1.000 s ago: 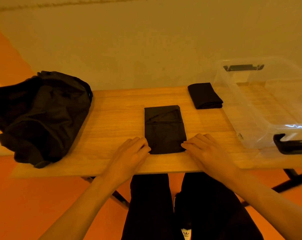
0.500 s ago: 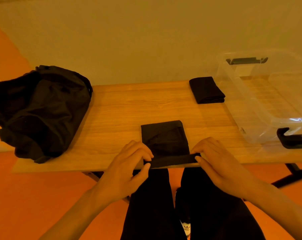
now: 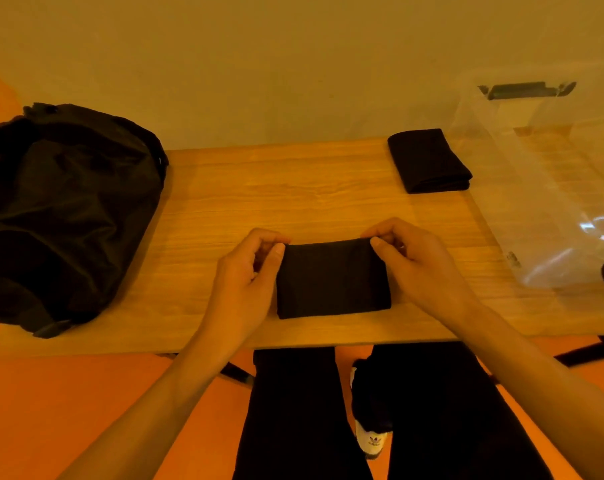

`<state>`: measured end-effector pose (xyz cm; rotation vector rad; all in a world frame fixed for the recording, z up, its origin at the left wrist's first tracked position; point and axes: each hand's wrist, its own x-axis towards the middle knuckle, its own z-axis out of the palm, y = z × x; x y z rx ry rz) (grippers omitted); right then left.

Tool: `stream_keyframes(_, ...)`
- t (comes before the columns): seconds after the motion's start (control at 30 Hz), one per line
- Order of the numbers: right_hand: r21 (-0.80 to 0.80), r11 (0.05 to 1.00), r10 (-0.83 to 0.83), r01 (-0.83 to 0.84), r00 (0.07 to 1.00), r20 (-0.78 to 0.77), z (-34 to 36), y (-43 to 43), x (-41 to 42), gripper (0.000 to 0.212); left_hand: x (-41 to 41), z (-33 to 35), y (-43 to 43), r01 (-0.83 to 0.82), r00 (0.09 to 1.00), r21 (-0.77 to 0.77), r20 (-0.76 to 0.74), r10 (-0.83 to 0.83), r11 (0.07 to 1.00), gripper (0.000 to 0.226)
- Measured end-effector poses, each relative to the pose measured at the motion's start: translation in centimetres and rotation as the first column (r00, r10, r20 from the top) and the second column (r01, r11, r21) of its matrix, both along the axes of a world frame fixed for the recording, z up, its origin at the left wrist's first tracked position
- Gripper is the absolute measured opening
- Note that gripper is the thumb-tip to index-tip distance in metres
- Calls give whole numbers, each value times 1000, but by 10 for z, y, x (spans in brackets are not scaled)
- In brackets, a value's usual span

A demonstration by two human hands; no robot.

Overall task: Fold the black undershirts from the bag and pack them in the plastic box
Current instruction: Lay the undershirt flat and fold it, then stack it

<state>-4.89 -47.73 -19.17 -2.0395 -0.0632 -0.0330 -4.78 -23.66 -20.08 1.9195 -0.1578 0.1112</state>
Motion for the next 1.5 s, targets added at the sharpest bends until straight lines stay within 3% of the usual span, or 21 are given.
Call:
stream_keyframes(0.2, -107, 994, -18, 26, 997, 76, -7, 5, 9, 17, 9, -10, -4, -77, 997, 108, 26, 75, 991, 13)
stream_keyframes(0.37, -101, 994, -36, 42, 998, 61, -16, 9, 17, 16, 16, -14, -8, -130, 991, 171, 53, 123, 977, 12)
stream_keyframes(0.6, -209, 975, -68, 81, 995, 66, -26, 14, 20, 16, 20, -20, -8, -107, 994, 447, 75, 82, 888, 11)
stream_keyframes(0.77, -220, 971, -84, 91, 996, 42, -24, 11, 23, 15, 27, -19, -4, -86, 995, 470, 82, 53, 879, 11)
stream_keyframes(0.9, -303, 945, -90, 126, 987, 131, -18, 9, 16, 17, 22, -7, -4, -168, 981, 492, 172, 94, 854, 17)
stream_keyframes(0.97, -356, 910, -115, 211, 955, 272, -10, 9, 4, 21, 10, 10, -2, -262, 934, 424, 336, 118, 867, 19)
stream_keyframes(1.03, -413, 870, -89, 270, 909, 407, -5, 13, -12, 19, -6, 20, -5, -236, 915, 427, 400, 52, 873, 26)
stream_keyframes(1.13, -585, 793, 108, 168, 907, 407, -9, 31, -26, 33, -16, 13, -19, -26, 949, 634, 258, -180, 773, 52)
stream_keyframes(1.23, -764, 645, 245, -12, 950, 192, -22, 44, -18, 55, -6, -10, -28, 149, 954, 775, 49, -294, 614, 71)
stream_keyframes(1.3, -811, 582, 246, -56, 963, 110, -28, 45, -8, 62, 2, -25, -25, 167, 952, 821, 10, -305, 546, 73)
stream_keyframes(1.5, -794, 599, 240, -102, 969, 56, -39, 31, -4, 70, 7, -33, -9, 152, 966, 840, -16, -257, 520, 80)
